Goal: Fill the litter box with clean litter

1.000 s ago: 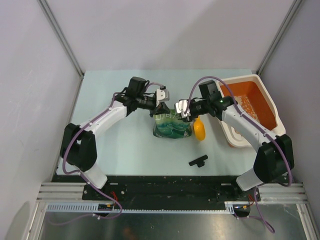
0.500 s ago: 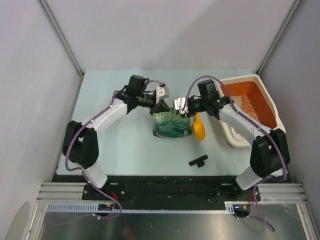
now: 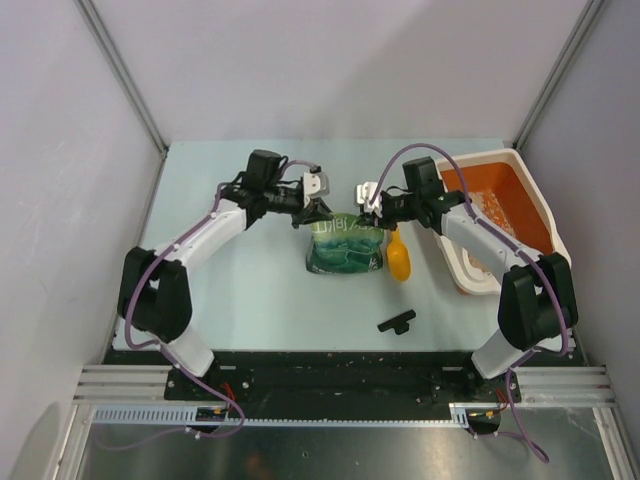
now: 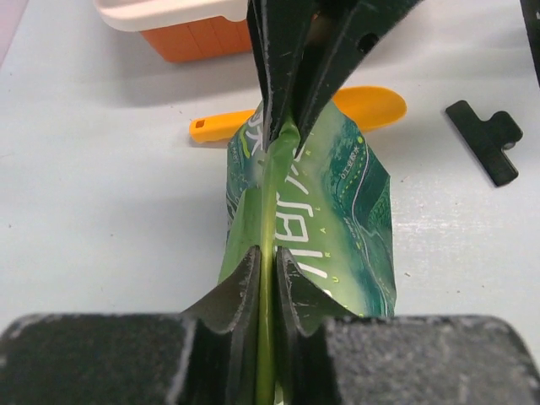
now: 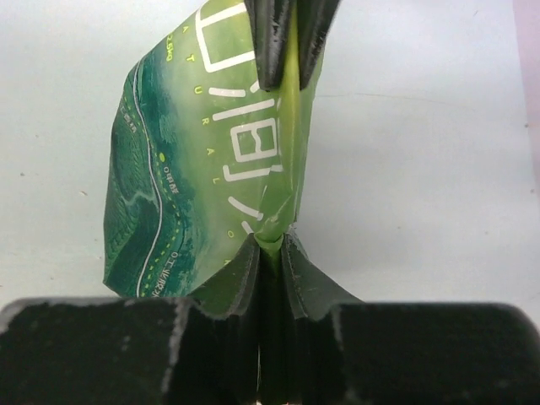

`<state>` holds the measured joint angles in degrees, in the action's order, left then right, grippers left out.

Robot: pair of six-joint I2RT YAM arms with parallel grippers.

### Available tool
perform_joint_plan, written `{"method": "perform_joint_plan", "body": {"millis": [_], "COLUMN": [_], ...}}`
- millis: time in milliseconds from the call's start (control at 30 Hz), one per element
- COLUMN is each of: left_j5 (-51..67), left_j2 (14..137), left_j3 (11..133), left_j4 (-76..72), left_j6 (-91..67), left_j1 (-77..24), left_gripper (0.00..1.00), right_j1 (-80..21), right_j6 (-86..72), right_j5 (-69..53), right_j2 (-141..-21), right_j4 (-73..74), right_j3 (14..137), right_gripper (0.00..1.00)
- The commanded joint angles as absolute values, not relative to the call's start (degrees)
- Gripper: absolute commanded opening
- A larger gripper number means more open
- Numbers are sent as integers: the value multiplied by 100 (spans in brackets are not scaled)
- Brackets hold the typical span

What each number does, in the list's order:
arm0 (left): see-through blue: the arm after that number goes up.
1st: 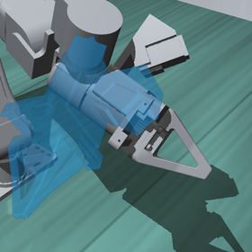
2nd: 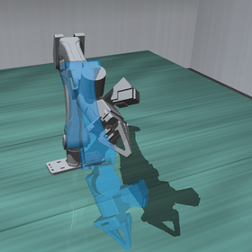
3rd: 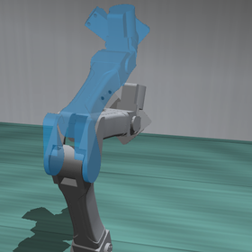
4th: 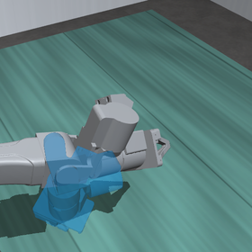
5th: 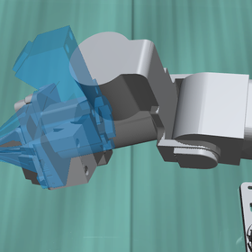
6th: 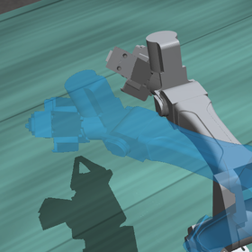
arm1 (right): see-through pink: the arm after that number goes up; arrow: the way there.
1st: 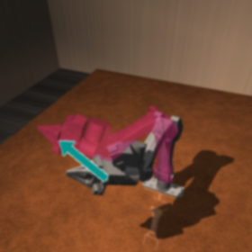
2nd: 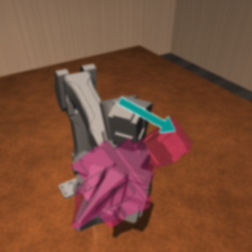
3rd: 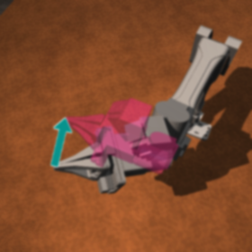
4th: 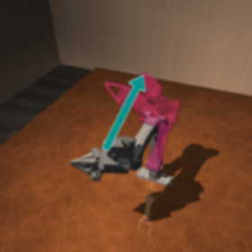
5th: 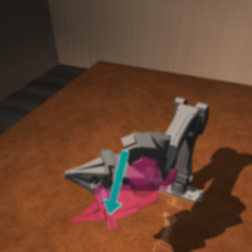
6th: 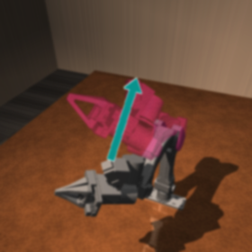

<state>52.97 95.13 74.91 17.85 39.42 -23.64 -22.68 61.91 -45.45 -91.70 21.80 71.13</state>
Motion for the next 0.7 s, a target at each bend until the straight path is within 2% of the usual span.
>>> {"method": "perform_joint_plan", "body": {"millis": [0, 167, 200, 233, 333, 500, 667], "left_j5": [5081, 5123, 5133, 5124, 5176, 5352, 5721], "left_j2": [9071, 8965, 8974, 8974, 8860, 8534, 8455], "left_j3": [7120, 6917, 6943, 6969, 7005, 6751, 6644], "left_j4": [2039, 2083, 2092, 2118, 2311, 2364, 2373], "left_j6": [4384, 4474, 4387, 4351, 4395, 4307, 4202], "left_j1": [-2276, -2250, -2259, -2241, -2031, -1364, -1362], "left_gripper": [14, 16, 6, 0, 0, 0, 0], "right_j1": [-1907, -1933, -1951, -1969, -1811, -1468, -1643], "right_j6": [5424, 4958, 4887, 4826, 4536, 4290, 3868], "right_j5": [-4069, -4350, -4359, -4377, -4552, -5062, -5326], "right_j2": [-9193, -9141, -9141, -9158, -9237, -9483, -9554], "right_j4": [2206, 2470, 2470, 2478, 2662, 3365, 3288], "right_j3": [7224, 7312, 7312, 7356, 7584, 7901, 7901], "right_gripper": [8, 8, 7, 6, 0, 0, 0]}}
